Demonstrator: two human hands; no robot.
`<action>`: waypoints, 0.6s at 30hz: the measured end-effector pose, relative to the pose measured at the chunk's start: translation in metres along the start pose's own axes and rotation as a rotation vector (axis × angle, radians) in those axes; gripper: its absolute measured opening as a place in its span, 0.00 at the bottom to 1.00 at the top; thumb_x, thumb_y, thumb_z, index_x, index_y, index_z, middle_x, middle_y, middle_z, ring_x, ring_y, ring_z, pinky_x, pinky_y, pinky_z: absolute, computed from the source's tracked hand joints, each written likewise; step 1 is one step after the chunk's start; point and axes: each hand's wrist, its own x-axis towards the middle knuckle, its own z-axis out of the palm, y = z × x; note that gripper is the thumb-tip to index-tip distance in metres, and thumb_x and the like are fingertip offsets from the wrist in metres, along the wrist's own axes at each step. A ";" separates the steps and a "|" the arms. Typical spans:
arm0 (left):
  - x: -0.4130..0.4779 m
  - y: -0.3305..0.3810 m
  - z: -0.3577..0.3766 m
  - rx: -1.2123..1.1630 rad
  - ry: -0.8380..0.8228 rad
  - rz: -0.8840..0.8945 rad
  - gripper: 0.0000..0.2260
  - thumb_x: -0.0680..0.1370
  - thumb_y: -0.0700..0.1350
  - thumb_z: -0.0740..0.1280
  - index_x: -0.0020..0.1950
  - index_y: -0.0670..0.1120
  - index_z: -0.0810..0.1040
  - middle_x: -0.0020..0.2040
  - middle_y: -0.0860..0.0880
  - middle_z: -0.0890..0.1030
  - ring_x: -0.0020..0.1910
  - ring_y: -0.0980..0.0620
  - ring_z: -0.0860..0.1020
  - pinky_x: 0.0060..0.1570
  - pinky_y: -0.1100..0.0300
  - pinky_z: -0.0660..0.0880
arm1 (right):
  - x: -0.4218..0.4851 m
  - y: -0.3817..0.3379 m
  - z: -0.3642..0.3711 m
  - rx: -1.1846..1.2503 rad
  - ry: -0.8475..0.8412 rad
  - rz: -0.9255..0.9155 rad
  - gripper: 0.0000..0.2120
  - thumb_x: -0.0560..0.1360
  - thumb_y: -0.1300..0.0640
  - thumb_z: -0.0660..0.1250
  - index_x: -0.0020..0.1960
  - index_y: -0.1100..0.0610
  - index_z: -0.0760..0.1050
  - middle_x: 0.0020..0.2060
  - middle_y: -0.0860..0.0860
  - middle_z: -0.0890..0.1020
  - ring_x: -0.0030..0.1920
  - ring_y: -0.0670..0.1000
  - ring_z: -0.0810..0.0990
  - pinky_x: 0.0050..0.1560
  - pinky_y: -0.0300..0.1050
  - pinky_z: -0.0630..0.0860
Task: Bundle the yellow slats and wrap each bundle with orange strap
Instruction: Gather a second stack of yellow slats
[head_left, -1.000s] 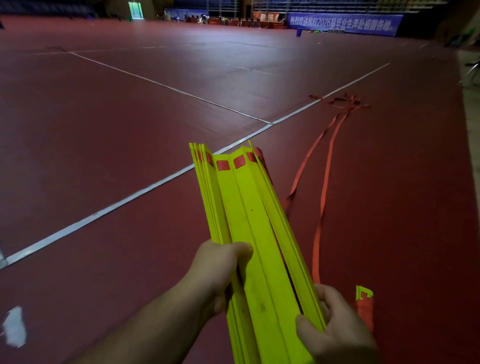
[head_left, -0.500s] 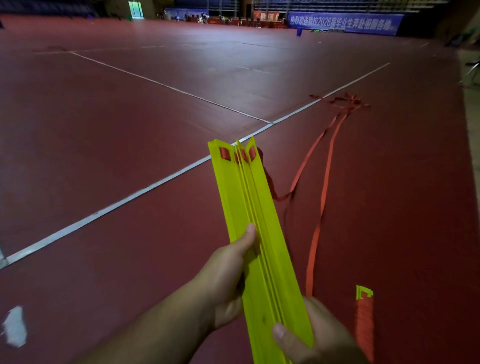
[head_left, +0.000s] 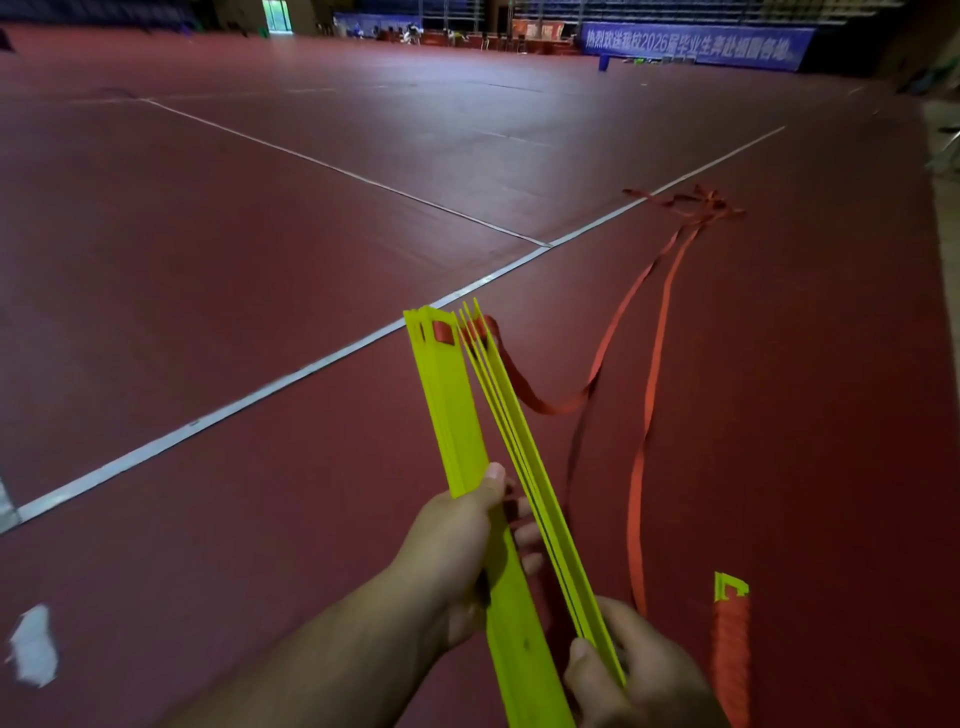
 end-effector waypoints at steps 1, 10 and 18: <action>0.001 0.001 -0.002 0.009 0.018 0.006 0.17 0.82 0.52 0.64 0.54 0.38 0.80 0.40 0.43 0.81 0.38 0.46 0.78 0.38 0.55 0.76 | 0.000 -0.002 -0.002 0.009 -0.008 -0.001 0.14 0.62 0.43 0.66 0.45 0.26 0.75 0.33 0.45 0.84 0.35 0.44 0.83 0.44 0.42 0.79; 0.002 0.006 -0.005 0.043 -0.007 -0.038 0.16 0.81 0.59 0.63 0.48 0.46 0.77 0.27 0.56 0.75 0.20 0.57 0.71 0.23 0.69 0.67 | 0.001 -0.008 -0.016 0.112 -0.166 0.013 0.10 0.66 0.46 0.71 0.45 0.34 0.80 0.30 0.47 0.84 0.33 0.44 0.83 0.40 0.39 0.78; -0.007 0.012 -0.002 0.056 0.011 -0.033 0.15 0.82 0.53 0.64 0.51 0.42 0.80 0.30 0.52 0.84 0.28 0.57 0.83 0.25 0.65 0.75 | 0.009 -0.001 -0.020 0.058 -0.133 0.051 0.16 0.67 0.58 0.76 0.47 0.41 0.76 0.33 0.38 0.85 0.35 0.35 0.82 0.42 0.32 0.76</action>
